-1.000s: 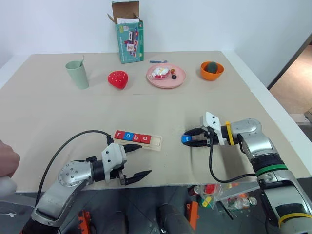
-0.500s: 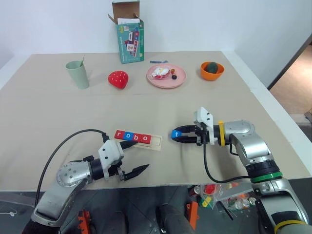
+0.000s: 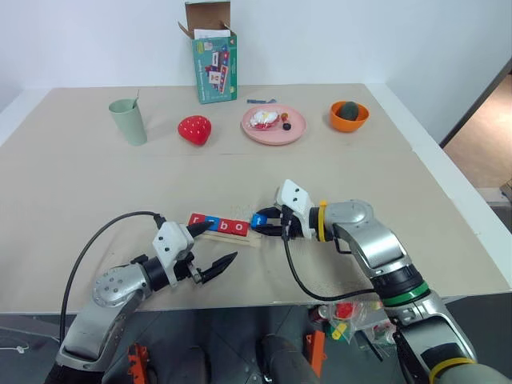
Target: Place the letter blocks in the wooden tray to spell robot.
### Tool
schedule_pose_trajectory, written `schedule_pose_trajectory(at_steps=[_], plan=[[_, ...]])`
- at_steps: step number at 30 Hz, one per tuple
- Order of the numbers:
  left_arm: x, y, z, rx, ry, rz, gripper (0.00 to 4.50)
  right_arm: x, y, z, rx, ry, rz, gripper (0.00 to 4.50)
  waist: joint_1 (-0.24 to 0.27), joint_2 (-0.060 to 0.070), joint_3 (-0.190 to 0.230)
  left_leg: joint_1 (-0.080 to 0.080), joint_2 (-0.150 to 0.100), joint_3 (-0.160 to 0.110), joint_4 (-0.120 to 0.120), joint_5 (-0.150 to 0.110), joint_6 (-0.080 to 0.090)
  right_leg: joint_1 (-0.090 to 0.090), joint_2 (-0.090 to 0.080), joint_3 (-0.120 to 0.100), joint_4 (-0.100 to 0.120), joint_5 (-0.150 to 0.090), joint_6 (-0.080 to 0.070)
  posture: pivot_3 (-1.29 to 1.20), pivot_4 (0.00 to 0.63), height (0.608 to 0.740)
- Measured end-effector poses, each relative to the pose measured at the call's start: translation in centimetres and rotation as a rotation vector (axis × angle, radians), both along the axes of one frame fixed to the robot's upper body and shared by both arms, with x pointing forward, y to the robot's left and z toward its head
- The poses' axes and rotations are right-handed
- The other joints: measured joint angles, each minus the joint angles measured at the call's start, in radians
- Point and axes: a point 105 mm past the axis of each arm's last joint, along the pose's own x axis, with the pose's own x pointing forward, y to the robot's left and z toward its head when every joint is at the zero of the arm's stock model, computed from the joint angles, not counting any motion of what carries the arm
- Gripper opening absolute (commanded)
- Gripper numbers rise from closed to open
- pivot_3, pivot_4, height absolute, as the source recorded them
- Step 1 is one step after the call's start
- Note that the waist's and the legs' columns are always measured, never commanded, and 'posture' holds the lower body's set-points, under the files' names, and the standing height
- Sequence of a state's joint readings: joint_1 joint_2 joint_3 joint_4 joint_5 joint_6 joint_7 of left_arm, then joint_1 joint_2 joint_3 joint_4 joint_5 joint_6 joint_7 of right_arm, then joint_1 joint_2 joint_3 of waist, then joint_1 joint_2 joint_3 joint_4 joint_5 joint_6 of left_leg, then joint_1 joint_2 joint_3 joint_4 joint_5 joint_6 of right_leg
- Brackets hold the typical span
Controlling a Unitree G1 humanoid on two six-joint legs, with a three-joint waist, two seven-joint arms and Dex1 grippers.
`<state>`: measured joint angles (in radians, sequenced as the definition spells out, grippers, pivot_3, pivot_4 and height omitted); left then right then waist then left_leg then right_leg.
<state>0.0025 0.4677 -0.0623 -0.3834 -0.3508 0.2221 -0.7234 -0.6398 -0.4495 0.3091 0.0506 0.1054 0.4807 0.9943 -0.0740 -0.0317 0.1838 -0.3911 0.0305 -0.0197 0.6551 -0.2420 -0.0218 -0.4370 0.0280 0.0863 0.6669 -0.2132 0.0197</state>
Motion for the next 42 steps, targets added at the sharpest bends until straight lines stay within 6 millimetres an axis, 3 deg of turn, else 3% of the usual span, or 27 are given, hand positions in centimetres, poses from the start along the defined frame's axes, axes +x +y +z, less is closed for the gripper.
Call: schedule_pose_trajectory(at_steps=[18, 26, 42], plan=[[-0.3, 0.3, -0.7, 0.017, 0.018, 0.017, 4.5, -0.2, 0.4, -0.8, -0.02, 0.021, 0.022, 1.23, 0.0, 0.0, 0.0, 0.0, 0.0, 0.0, 0.0, 0.0, 0.0, 0.0, 0.0, 0.0, 0.0, 0.0, 0.0, 0.0, 0.15, 0.74], [-0.4, 0.2, -0.8, 0.017, 0.017, 0.007, 4.5, -0.4, -0.6, 0.0, -0.024, 0.034, 0.01, 1.23, 0.0, 0.0, 0.0, 0.0, 0.0, 0.0, 0.0, 0.0, 0.0, 0.0, 0.0, 0.0, 0.0, 0.0, 0.0, 0.0, 0.15, 0.74], [-0.4, 0.2, -0.8, 0.016, 0.019, 0.008, 4.5, -0.5, 0.5, -0.9, -0.022, 0.059, 0.031, 1.23, -0.001, 0.0, 0.0, 0.0, 0.0, 0.0, 0.0, 0.0, 0.0, 0.0, 0.0, 0.0, 0.0, 0.0, 0.0, 0.0, 0.15, 0.74]])
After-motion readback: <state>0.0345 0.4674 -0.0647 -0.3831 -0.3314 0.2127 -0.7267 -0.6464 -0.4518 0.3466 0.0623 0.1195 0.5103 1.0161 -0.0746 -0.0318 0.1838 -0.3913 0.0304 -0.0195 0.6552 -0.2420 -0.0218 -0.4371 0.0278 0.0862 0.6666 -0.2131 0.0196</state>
